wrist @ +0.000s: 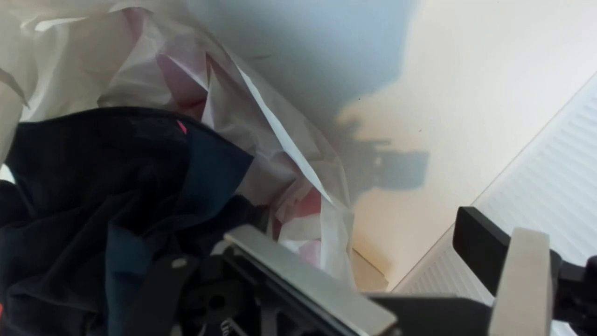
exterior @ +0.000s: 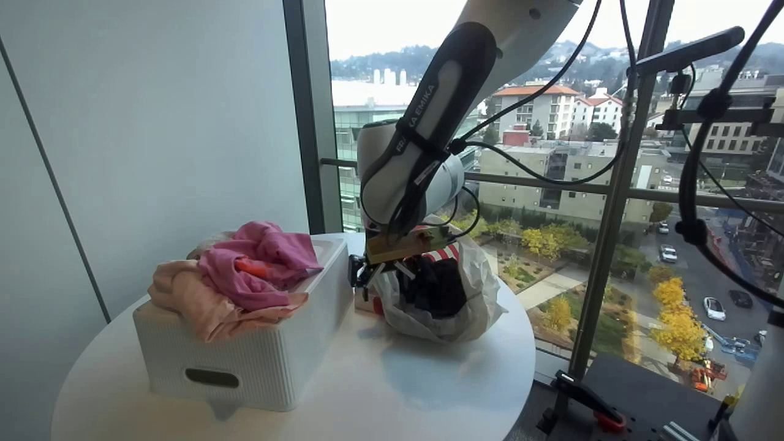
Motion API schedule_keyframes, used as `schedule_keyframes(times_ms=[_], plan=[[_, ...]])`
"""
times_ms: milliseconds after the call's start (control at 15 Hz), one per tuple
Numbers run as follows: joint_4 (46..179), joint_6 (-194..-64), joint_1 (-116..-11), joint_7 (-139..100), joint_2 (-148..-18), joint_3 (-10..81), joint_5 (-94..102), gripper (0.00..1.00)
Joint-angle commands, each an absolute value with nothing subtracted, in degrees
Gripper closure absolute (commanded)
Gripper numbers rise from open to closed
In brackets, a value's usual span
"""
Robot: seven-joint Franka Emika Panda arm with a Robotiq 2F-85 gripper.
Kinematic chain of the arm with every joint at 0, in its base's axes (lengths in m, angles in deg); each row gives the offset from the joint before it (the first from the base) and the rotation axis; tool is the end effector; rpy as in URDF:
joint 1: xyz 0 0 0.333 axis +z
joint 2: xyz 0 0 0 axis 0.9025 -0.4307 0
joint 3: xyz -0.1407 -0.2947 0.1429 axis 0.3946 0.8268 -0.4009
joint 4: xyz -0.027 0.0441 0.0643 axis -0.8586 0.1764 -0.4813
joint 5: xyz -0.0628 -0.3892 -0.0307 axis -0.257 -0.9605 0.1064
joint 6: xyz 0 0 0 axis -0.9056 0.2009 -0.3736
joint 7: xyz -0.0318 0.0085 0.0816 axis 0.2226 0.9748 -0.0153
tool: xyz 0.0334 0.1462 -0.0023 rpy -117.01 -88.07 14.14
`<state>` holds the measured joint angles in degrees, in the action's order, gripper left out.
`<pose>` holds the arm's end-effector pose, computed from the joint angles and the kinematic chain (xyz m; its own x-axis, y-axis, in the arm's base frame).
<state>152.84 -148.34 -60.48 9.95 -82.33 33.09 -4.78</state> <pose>0.5503 0.0277 0.2250 0.9285 -0.3471 0.1317 -0.3556 -0.9334 0.0469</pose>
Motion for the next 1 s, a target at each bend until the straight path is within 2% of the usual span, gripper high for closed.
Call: schedule_keyframes(times_ms=[0,333,400,467,933], plan=[[150.80,-152.85,-58.81,7.70,-87.23,35.17,-3.99,0.00],[151.18,-158.99,-55.84,7.62,-92.63,38.80,-3.78,0.02],[150.27,-158.36,-56.16,6.52,-93.53,38.73,-2.59,0.26],[149.97,-158.84,-56.20,6.00,-94.28,38.71,-1.79,0.26],[148.21,-159.15,-56.41,2.53,-96.16,38.30,3.75,0.81]])
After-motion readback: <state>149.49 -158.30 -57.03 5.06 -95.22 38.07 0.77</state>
